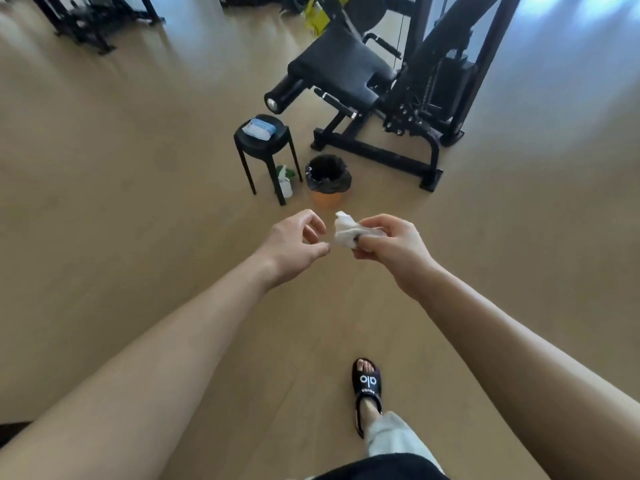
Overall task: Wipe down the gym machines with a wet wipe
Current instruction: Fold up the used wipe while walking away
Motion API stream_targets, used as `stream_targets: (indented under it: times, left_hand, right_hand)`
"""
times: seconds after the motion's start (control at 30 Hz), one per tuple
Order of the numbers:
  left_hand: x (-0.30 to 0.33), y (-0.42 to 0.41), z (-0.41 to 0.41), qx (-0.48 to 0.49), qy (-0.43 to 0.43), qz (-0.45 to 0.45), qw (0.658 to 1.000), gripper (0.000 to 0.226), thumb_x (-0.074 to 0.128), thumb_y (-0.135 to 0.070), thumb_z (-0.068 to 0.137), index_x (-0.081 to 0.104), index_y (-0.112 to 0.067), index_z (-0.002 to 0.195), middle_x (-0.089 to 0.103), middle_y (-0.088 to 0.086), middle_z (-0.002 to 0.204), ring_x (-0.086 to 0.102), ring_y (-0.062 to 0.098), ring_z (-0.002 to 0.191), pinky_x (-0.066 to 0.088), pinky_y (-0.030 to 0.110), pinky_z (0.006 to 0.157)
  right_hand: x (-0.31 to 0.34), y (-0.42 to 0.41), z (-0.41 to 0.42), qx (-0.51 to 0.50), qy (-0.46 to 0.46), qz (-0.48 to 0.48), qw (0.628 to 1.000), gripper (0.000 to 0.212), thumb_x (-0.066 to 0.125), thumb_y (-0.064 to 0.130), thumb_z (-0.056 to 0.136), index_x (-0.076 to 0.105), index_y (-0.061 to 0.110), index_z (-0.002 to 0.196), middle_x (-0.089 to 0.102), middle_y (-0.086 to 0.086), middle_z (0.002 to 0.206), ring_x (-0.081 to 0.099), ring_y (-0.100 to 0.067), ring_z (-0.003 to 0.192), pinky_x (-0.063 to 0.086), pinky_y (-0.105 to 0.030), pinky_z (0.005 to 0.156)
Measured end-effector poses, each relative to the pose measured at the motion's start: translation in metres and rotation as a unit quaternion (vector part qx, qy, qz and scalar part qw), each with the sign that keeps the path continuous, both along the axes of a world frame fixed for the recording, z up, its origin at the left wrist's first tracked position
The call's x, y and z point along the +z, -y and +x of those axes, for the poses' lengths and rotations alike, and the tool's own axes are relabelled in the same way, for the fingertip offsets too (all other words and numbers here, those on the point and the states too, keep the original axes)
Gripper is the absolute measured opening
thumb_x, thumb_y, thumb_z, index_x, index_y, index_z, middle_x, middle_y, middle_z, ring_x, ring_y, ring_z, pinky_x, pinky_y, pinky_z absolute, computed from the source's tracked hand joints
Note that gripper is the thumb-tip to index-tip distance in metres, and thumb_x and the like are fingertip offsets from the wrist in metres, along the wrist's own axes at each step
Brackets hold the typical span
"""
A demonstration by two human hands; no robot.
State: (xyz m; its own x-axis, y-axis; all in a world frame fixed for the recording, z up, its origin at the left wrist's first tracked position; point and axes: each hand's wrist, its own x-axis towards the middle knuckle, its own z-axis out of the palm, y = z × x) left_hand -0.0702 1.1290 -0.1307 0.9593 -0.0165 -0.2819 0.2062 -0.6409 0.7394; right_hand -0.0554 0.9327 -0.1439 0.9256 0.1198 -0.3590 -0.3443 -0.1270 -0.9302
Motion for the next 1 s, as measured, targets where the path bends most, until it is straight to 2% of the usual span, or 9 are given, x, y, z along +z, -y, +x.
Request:
stream_targets:
  times: [0.1, 0.2, 0.3, 0.4, 0.5, 0.7, 0.87, 0.93, 1.0]
  left_hand:
    - [0.004, 0.000, 0.079, 0.014, 0.002, 0.025, 1.000, 0.009, 0.066, -0.029, 0.094, 0.061, -0.026, 0.087, 0.067, 0.000, 0.090, 0.067, 0.021, 0.080, 0.061, 0.046, 0.079]
    - [0.008, -0.003, 0.153, 0.051, 0.008, 0.005, 0.999, 0.011, 0.060, -0.024, 0.098, 0.058, -0.020, 0.089, 0.070, 0.004, 0.084, 0.066, 0.018, 0.068, 0.061, 0.043, 0.068]
    - [0.001, -0.016, 0.225, 0.049, 0.011, 0.028, 0.998, 0.009, 0.060, -0.023, 0.099, 0.055, -0.023, 0.092, 0.070, 0.001, 0.084, 0.063, 0.013, 0.072, 0.047, 0.027, 0.060]
    - [-0.012, -0.035, 0.302, 0.057, 0.008, 0.036, 0.998, 0.012, 0.059, -0.028, 0.099, 0.058, -0.022, 0.089, 0.070, -0.002, 0.074, 0.065, 0.014, 0.073, 0.044, 0.027, 0.062]
    - [-0.035, -0.059, 0.389, 0.052, -0.006, 0.036, 0.998, 0.012, 0.058, -0.031, 0.100, 0.060, -0.023, 0.090, 0.069, -0.003, 0.067, 0.063, 0.009, 0.063, 0.047, 0.027, 0.060]
    - [-0.098, -0.116, 0.576, 0.057, -0.027, 0.053, 0.997, 0.011, 0.062, -0.032, 0.096, 0.060, -0.025, 0.088, 0.065, -0.003, 0.073, 0.062, 0.015, 0.071, 0.059, 0.039, 0.070]
    - [-0.141, -0.146, 0.686, 0.078, -0.066, 0.077, 0.992, 0.010, 0.064, -0.036, 0.093, 0.060, -0.027, 0.092, 0.063, -0.007, 0.082, 0.062, 0.013, 0.081, 0.058, 0.039, 0.076]
    - [-0.159, -0.152, 0.719, 0.073, -0.091, 0.095, 0.989, 0.006, 0.062, -0.038, 0.092, 0.059, -0.033, 0.094, 0.063, -0.011, 0.084, 0.061, 0.010, 0.082, 0.058, 0.039, 0.077]
    - [-0.180, -0.156, 0.752, 0.078, -0.116, 0.098, 0.985, 0.005, 0.061, -0.038, 0.090, 0.059, -0.035, 0.093, 0.063, -0.014, 0.085, 0.061, 0.010, 0.085, 0.057, 0.040, 0.080]
  right_hand:
    - [-0.001, -0.003, 0.080, 0.009, 0.006, -0.044, 0.999, 0.021, 0.066, 0.000, 0.085, 0.070, 0.014, 0.100, 0.071, -0.010, 0.099, 0.070, -0.018, 0.075, 0.064, -0.033, 0.075]
    - [0.001, -0.014, 0.157, 0.000, 0.016, -0.079, 0.997, 0.018, 0.066, 0.008, 0.088, 0.068, 0.018, 0.103, 0.071, -0.006, 0.097, 0.071, -0.020, 0.074, 0.063, -0.031, 0.068]
    - [-0.004, -0.032, 0.231, 0.003, 0.012, -0.105, 0.994, 0.012, 0.065, 0.017, 0.091, 0.065, 0.021, 0.102, 0.070, -0.004, 0.097, 0.073, -0.023, 0.077, 0.062, -0.037, 0.068]
    - [-0.016, -0.054, 0.309, 0.006, -0.003, -0.128, 0.992, 0.011, 0.065, 0.024, 0.092, 0.062, 0.020, 0.102, 0.072, -0.005, 0.091, 0.069, -0.016, 0.066, 0.059, -0.032, 0.066]
    - [-0.045, -0.082, 0.395, 0.000, -0.040, -0.142, 0.989, 0.016, 0.066, 0.031, 0.092, 0.060, 0.020, 0.102, 0.074, -0.004, 0.082, 0.070, -0.017, 0.066, 0.060, -0.036, 0.074]
    - [-0.129, -0.142, 0.575, -0.035, -0.116, -0.146, 0.982, 0.026, 0.069, 0.017, 0.083, 0.062, 0.021, 0.107, 0.070, 0.000, 0.093, 0.073, -0.021, 0.085, 0.060, -0.042, 0.086]
    - [-0.188, -0.172, 0.693, -0.070, -0.170, -0.154, 0.971, 0.031, 0.063, 0.008, 0.085, 0.063, 0.018, 0.114, 0.070, -0.003, 0.090, 0.064, -0.012, 0.072, 0.045, -0.024, 0.059]
    - [-0.213, -0.178, 0.730, -0.065, -0.191, -0.176, 0.963, 0.034, 0.060, 0.006, 0.086, 0.063, 0.018, 0.118, 0.071, -0.006, 0.099, 0.064, -0.011, 0.073, 0.042, -0.019, 0.052]
    - [-0.240, -0.184, 0.767, -0.033, -0.205, -0.190, 0.960, 0.045, 0.062, 0.012, 0.087, 0.058, 0.019, 0.132, 0.068, -0.008, 0.120, 0.069, -0.020, 0.094, 0.049, -0.020, 0.064]
